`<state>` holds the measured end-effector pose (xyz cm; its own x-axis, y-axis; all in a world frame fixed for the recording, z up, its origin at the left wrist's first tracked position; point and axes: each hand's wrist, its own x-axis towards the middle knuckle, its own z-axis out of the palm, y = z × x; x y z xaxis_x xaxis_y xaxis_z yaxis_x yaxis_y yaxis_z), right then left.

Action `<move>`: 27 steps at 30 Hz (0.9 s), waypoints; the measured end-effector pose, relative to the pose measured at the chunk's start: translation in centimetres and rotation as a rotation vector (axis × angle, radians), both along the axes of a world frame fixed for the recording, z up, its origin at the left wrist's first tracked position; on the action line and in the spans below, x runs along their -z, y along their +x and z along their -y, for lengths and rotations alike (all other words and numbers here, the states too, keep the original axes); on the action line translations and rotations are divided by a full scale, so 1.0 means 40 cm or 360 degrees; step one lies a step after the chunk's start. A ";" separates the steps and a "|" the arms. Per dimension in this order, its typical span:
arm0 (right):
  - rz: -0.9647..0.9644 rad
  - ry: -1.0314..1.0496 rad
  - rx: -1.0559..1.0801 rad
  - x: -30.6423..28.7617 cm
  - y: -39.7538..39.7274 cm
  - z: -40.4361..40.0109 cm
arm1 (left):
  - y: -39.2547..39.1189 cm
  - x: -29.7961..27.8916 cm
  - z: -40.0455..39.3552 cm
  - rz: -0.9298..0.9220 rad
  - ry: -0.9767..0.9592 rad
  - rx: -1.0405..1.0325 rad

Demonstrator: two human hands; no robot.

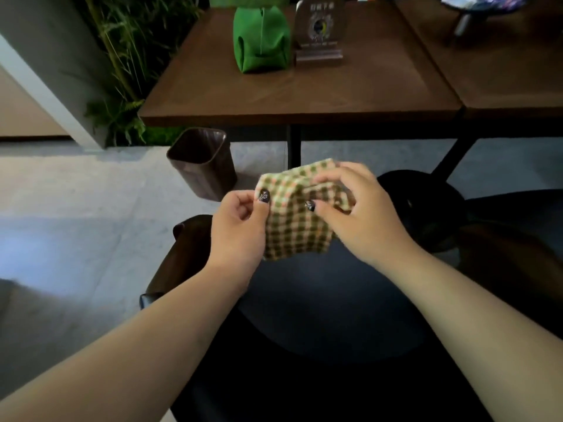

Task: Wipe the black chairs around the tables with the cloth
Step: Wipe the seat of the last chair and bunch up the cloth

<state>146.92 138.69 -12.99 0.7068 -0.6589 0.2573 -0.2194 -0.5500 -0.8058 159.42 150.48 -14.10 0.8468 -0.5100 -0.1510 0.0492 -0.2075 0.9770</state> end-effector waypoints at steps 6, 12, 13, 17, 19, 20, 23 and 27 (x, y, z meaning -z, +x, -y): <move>-0.0188 -0.0104 0.0041 0.015 -0.013 0.022 | -0.026 0.022 -0.015 0.0449 0.0162 0.0595; -0.0297 -0.0145 -0.0222 0.015 -0.015 0.010 | -0.018 0.045 -0.012 0.0672 0.0623 0.0416; -0.0323 -0.0087 -0.0227 0.017 -0.016 0.008 | -0.018 0.046 -0.013 0.0676 0.0648 0.0393; -0.0259 0.0247 -0.0092 0.033 -0.011 0.018 | -0.024 0.042 -0.016 0.0682 0.0670 0.0409; -0.0218 0.0409 0.0012 0.041 -0.008 0.025 | -0.026 0.046 -0.013 0.0671 0.0670 0.0471; -0.0210 0.0487 0.0050 0.045 -0.007 0.026 | -0.027 0.050 -0.011 0.0654 0.0664 0.0499; -0.0219 0.0617 0.0172 0.066 -0.006 0.022 | -0.028 0.063 0.011 0.0449 0.0563 0.0559; -0.0334 0.0939 0.0413 0.119 -0.013 0.016 | -0.034 0.093 0.078 0.0131 0.0499 0.0660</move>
<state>146.41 138.03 -17.76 0.5025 -0.8020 -0.3229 -0.4695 0.0604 -0.8809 158.08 147.37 -17.82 0.5988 -0.7459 -0.2917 -0.1731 -0.4761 0.8622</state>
